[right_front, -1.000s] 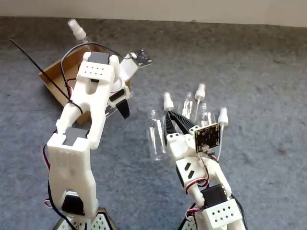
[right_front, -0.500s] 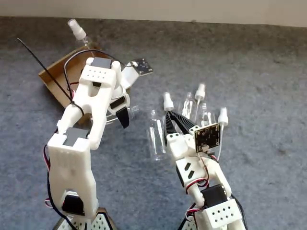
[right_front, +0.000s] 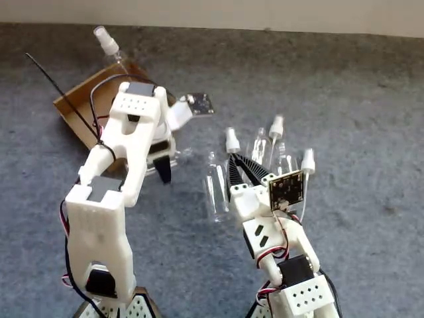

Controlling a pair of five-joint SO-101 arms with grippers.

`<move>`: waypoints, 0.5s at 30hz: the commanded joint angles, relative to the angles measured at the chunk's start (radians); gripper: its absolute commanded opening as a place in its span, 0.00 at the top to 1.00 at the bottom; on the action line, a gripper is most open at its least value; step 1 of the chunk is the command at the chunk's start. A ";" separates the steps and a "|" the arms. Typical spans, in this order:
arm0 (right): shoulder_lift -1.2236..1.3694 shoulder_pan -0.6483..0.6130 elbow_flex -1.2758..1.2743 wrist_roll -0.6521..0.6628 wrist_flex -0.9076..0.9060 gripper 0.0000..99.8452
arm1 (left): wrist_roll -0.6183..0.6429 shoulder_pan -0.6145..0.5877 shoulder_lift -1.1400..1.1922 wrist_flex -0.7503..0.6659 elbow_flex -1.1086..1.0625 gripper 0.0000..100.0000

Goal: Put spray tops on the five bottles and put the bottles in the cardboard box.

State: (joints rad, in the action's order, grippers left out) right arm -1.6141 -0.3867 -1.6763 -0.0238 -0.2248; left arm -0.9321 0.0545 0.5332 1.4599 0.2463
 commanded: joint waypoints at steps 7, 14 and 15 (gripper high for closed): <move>-0.004 0.008 -0.125 0.009 -0.002 0.99 | -0.008 0.016 -0.013 -0.112 -0.076 0.71; -0.004 0.008 -0.125 0.009 -0.002 0.99 | -0.009 0.016 -0.013 -0.114 -0.077 0.90; -0.004 0.008 -0.125 0.009 -0.002 0.99 | -0.009 0.016 -0.013 -0.112 -0.077 0.92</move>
State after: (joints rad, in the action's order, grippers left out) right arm -1.6141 -0.3867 -1.6763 -0.0238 -0.2248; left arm -0.9321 0.0545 0.5332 1.3571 0.1665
